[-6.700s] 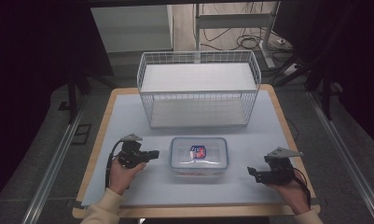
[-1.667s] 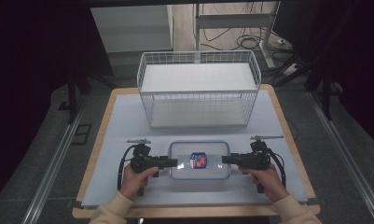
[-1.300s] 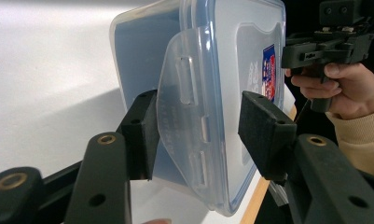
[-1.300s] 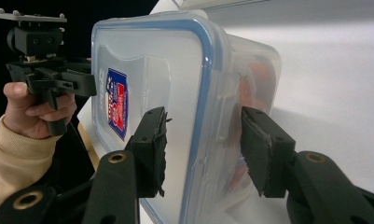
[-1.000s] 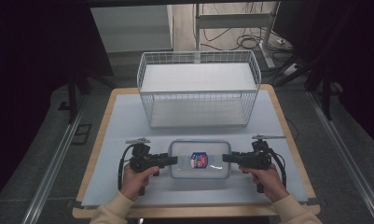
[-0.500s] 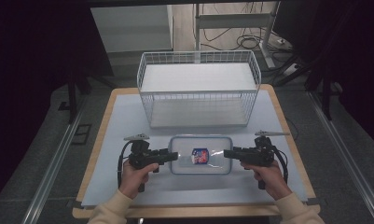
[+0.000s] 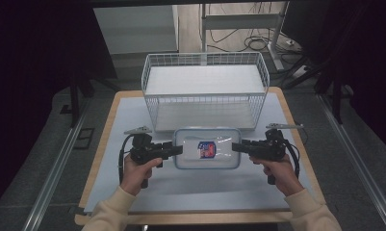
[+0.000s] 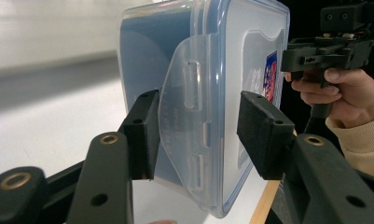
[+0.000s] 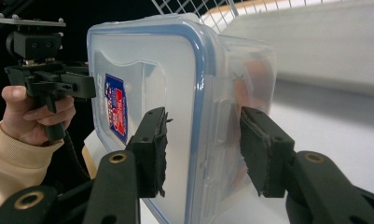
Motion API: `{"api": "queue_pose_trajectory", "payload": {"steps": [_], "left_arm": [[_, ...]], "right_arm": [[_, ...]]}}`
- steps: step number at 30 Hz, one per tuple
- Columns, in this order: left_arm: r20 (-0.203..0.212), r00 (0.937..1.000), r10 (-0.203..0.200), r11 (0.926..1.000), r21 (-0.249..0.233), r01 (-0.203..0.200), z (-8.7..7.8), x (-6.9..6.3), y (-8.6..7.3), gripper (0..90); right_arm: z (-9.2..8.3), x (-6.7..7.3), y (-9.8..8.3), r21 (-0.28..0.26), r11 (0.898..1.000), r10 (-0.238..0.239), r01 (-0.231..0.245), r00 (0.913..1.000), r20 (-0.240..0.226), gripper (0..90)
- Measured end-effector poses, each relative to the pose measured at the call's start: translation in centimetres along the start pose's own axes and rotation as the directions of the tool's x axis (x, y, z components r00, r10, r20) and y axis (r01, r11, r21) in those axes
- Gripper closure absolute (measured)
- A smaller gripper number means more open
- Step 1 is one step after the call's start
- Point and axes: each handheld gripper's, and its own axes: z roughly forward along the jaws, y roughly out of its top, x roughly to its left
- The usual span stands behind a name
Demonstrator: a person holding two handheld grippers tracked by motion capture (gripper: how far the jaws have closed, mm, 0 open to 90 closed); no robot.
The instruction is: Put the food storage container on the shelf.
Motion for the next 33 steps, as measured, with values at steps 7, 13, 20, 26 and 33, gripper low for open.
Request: {"api": "queue_pose_trajectory", "payload": {"steps": [7, 13, 20, 26, 33], "left_arm": [[0.005, 0.9998, 0.021, 0.9995, -0.024, -0.021, -0.7, -0.7, 2.1, 50.9], [0.001, 0.999, 0.044, 0.9978, -0.05, -0.044, -1.2, -1.4, 4.0, 50.9], [-0.001, 0.9979, 0.065, 0.9956, -0.068, -0.065, -1.7, -1.9, 6.1, 50.9], [-0.004, 0.9965, 0.084, 0.9928, -0.086, -0.084, -2.3, -2.2, 8.3, 50.8], [-0.002, 0.9957, 0.092, 0.9908, -0.1, -0.092, -2.6, -2.0, 10.8, 50.6]], "right_arm": [[-0.7, 0.9, 2.1, -0.029, 0.999, -0.039, 0.039, 0.9992, 0.004, 52.8], [-1.4, 1.7, 4.4, -0.06, 0.995, -0.074, 0.074, 0.9972, 0.008, 52.8], [-1.9, 2.4, 6.4, -0.082, 0.992, -0.096, 0.097, 0.9952, 0.015, 52.8], [-2.2, 2.9, 8.1, -0.094, 0.989, -0.114, 0.115, 0.9933, 0.021, 52.8], [-2.4, 3.4, 11.1, -0.097, 0.985, -0.139, 0.142, 0.9898, 0.031, 52.7]]}}
